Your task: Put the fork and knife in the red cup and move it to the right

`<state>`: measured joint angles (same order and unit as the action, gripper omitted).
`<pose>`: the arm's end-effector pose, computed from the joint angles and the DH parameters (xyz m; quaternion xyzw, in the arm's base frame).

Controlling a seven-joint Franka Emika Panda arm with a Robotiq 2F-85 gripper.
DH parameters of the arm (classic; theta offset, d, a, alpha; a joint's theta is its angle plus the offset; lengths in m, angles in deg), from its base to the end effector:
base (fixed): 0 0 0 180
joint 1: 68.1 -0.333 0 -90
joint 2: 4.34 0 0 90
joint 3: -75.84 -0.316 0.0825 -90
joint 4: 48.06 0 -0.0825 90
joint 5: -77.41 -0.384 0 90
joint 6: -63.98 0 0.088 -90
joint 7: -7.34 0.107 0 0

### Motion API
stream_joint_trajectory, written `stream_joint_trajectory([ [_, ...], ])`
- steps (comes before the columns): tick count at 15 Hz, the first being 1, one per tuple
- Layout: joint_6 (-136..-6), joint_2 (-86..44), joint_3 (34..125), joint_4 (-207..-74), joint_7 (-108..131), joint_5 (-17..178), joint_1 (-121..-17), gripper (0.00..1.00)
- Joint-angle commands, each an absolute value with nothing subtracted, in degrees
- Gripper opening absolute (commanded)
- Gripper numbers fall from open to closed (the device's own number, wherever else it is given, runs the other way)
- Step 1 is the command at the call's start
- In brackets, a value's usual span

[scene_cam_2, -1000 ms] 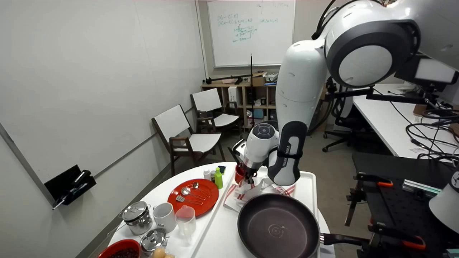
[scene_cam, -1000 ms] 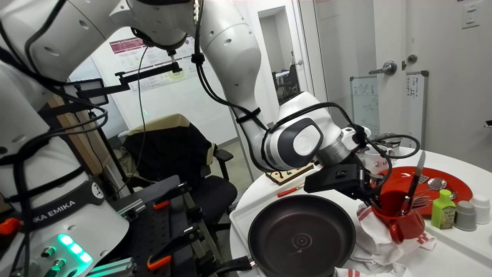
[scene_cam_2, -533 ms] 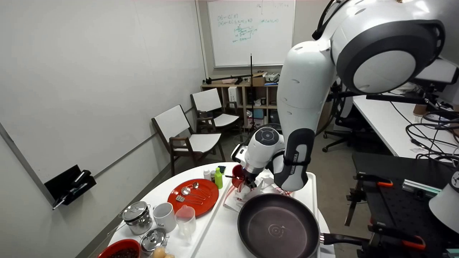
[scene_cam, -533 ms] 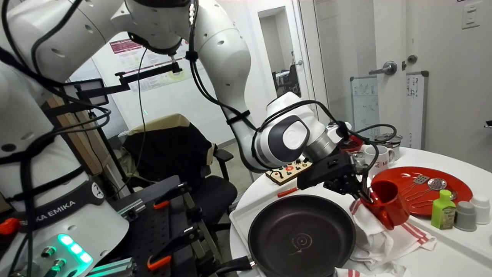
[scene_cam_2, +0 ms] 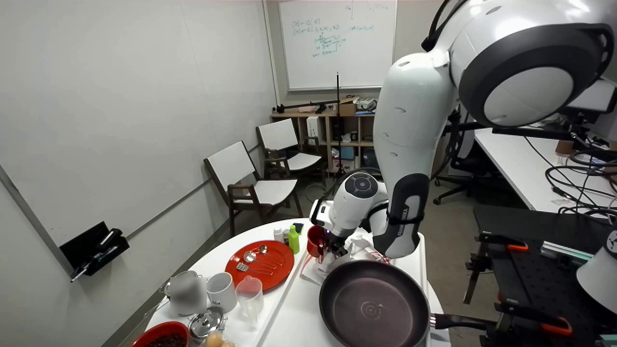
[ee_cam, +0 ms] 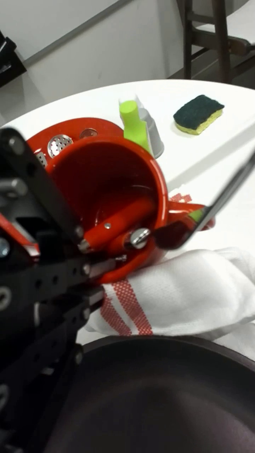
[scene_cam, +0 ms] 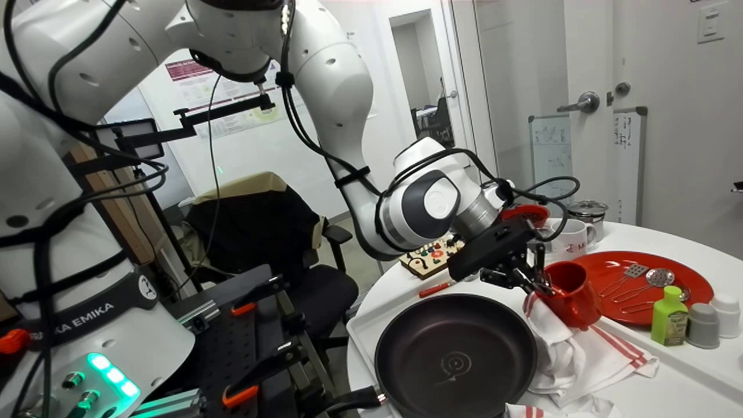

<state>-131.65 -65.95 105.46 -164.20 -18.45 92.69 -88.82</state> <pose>0.5587 -0.0690 0.0092 0.8705 0.4212 0.1111 0.2291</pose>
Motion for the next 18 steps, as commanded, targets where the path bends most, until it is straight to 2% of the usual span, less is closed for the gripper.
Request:
stream_joint_trajectory([
  [1,-131.5,-63.0,104.8,-165.8,-22.3,97.5,-88.2,0.02],
  [14,-135.9,-63.4,105.6,-167.4,-36.5,106.3,-92.4,0.02],
  [18,-133.8,-62.1,103.5,-166.1,-43.0,108.2,-92.1,0.02],
])
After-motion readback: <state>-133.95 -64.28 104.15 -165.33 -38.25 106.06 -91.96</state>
